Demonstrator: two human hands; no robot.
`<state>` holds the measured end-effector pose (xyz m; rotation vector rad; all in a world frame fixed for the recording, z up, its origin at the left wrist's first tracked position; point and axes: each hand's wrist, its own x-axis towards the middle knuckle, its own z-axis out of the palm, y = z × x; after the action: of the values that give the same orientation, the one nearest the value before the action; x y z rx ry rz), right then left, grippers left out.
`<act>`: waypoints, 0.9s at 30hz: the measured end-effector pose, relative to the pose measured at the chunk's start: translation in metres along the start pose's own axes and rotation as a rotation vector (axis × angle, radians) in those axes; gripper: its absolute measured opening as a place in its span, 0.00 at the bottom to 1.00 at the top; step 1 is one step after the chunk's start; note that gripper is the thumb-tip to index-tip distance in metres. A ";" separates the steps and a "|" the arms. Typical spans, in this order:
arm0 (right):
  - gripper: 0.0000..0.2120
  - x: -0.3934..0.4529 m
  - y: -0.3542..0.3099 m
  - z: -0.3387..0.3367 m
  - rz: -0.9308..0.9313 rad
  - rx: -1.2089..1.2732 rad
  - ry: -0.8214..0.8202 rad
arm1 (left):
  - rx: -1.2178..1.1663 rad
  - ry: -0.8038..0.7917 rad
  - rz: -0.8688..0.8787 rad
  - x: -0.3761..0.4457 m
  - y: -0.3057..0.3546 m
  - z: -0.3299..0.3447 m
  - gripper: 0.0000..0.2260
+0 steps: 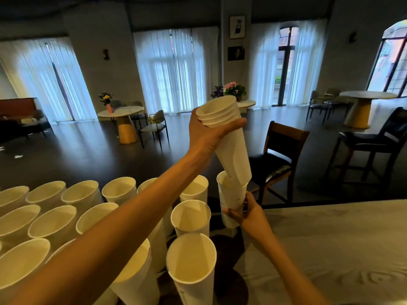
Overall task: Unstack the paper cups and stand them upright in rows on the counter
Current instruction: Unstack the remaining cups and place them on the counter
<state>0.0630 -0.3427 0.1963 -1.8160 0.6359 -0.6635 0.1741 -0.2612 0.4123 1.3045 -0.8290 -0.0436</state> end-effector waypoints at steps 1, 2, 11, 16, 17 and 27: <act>0.36 -0.001 -0.002 -0.001 0.000 0.015 -0.018 | -0.034 0.011 0.007 0.001 0.007 -0.002 0.42; 0.37 -0.004 -0.003 -0.003 0.003 0.030 -0.038 | -0.063 0.023 0.011 0.002 0.016 -0.003 0.43; 0.56 -0.039 -0.056 -0.066 -0.129 -0.001 -0.061 | -0.043 -0.162 0.001 -0.027 0.042 0.003 0.47; 0.39 -0.063 -0.087 -0.099 -0.119 0.112 -0.230 | 0.075 -0.304 -0.003 -0.063 0.025 0.025 0.42; 0.34 -0.068 -0.087 -0.101 -0.100 0.185 -0.201 | 0.101 -0.343 0.021 -0.070 0.021 0.029 0.37; 0.23 -0.085 -0.080 -0.097 -0.164 0.139 -0.020 | 0.490 -0.531 0.464 -0.074 0.029 -0.001 0.35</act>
<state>-0.0557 -0.3225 0.2885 -1.7550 0.4197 -0.7784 0.1098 -0.2166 0.3989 1.5454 -1.6600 0.2014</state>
